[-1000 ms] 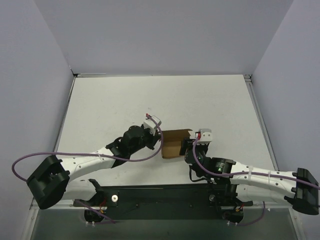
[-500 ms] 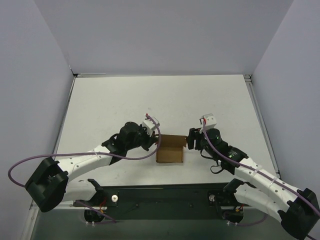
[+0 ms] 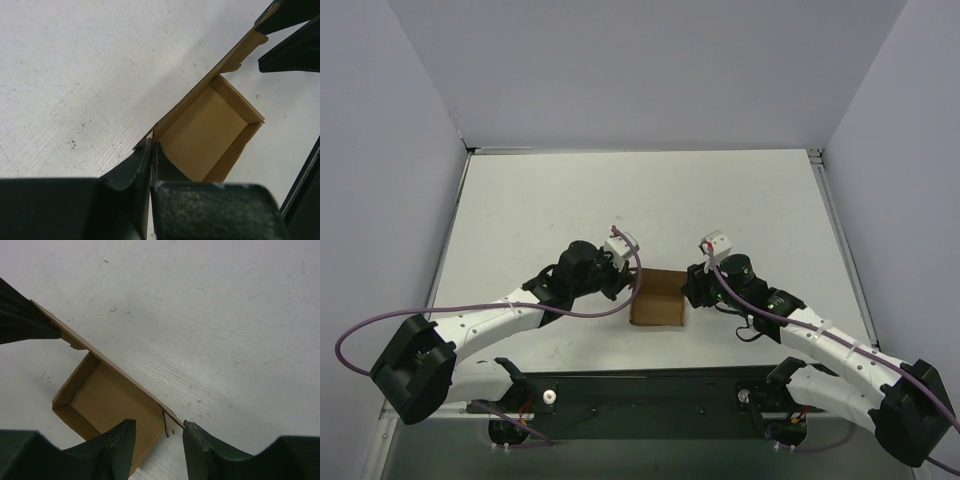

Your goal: Fold the paper box

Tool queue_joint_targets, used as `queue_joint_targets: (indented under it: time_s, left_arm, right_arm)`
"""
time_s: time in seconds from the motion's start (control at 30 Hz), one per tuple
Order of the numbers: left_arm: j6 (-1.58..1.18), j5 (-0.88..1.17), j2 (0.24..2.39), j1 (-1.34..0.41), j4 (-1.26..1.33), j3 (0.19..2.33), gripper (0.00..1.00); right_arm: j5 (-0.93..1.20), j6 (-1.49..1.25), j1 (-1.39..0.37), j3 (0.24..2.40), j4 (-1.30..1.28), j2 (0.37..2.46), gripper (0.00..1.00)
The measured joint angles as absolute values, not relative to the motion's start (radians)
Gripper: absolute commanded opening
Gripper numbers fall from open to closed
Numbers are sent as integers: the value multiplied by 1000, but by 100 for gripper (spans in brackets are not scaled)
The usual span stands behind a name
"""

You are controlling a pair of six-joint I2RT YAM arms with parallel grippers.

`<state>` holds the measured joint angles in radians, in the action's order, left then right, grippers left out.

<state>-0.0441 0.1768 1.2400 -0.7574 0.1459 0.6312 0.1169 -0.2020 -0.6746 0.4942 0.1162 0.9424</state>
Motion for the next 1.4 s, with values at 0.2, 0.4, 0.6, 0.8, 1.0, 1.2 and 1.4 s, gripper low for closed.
queue_joint_targets:
  time_s: [0.2,0.4,0.6,0.8,1.0,1.2,1.4]
  left_arm:
    - [-43,180,1240,-755,143,635,0]
    - [-51,176,1259,-748,142,646,0]
    - [-136,107,1305,-747,170,661,0]
    - [-282,-9,1362,-758,264,695,0]
    - [-346,-114,1416,-801,349,697,0]
    - [-372,-168,1421,-832,472,605,0]
    - [-389,-199,1423,-878,568,508,0]
  right_arm:
    - [121,-173,-675,494,142,977,4]
    - [117,-171,-670,466,213,1002,0]
    - [-86,-181,-810,408,299,1013,0]
    - [-336,-232,-932,399,392,1078,0]
    - [-469,-266,-971,399,442,1150,0]
    - [-543,-300,-984,399,458,1165,0]
    - [-590,-318,-992,400,460,1171,0]
